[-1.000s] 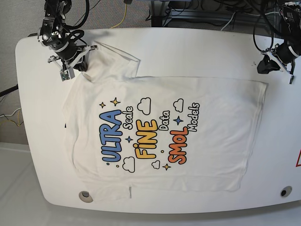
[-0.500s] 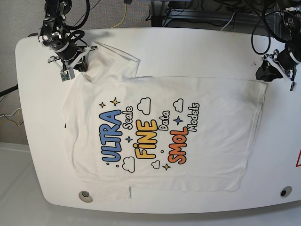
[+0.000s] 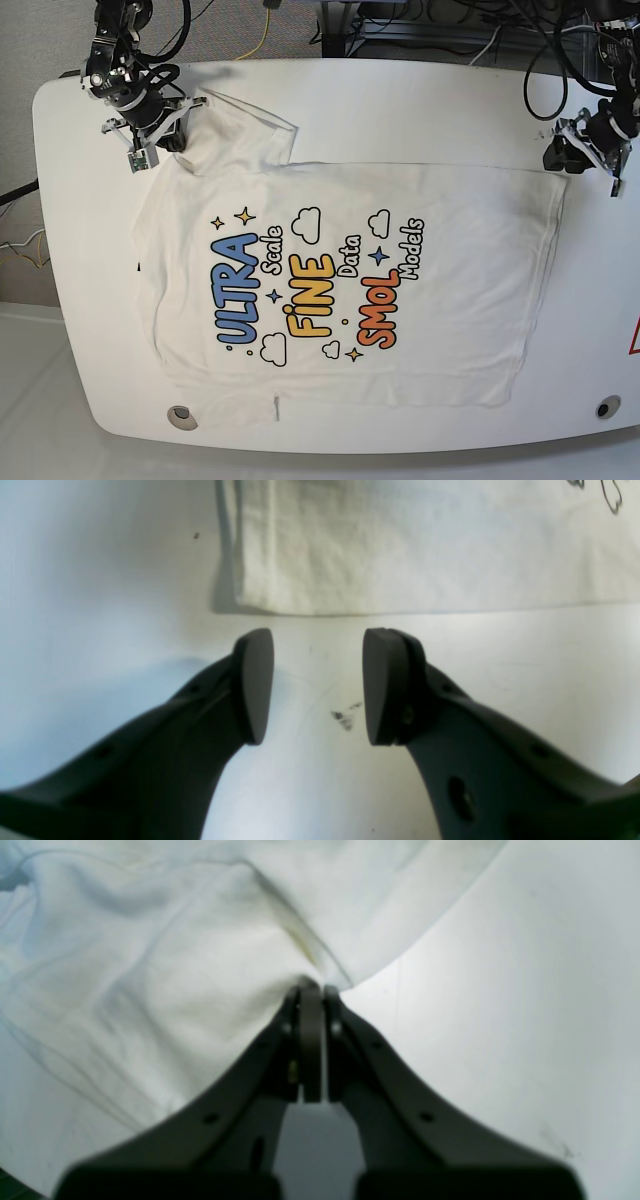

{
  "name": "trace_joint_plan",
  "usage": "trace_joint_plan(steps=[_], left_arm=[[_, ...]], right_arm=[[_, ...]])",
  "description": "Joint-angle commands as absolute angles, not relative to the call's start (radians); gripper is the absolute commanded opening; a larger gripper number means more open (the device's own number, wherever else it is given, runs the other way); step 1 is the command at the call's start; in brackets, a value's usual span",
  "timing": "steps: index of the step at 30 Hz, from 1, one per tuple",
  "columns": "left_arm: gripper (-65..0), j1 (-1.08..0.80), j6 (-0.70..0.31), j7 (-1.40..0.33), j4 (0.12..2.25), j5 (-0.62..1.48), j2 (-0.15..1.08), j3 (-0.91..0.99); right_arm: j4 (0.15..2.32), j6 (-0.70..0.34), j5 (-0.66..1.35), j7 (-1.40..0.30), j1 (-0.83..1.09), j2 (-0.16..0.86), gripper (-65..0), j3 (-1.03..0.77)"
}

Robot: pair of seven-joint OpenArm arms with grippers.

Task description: Fold the T-shirt properly

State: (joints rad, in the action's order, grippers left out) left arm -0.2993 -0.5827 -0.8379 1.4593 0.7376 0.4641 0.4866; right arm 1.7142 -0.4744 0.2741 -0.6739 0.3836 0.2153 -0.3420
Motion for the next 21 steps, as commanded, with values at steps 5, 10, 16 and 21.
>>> trace_joint_plan(steps=[5, 10, 16, 21], left_arm=[[-40.5, -0.293, -0.585, -0.82, 1.471, 0.735, 0.484, 0.498], [-41.7, -0.297, -0.601, -0.809, 1.475, 0.722, 0.483, 0.515], [-40.0, -0.288, -0.603, -0.807, 1.478, 0.742, 0.483, 0.568], [-39.5, -0.272, -0.614, -0.827, 1.472, 0.782, 0.486, 0.589]], right_arm=[[1.726, -0.472, 0.274, -0.666, 0.381, 0.224, -65.0, -0.35], [1.721, -0.472, 0.275, -0.663, 0.38, 0.222, -65.0, -0.35], [1.723, -0.472, 0.269, -0.665, 0.379, 0.226, -65.0, -0.354], [1.722, -0.472, 0.268, -0.663, 0.379, 0.228, -65.0, -0.354]])
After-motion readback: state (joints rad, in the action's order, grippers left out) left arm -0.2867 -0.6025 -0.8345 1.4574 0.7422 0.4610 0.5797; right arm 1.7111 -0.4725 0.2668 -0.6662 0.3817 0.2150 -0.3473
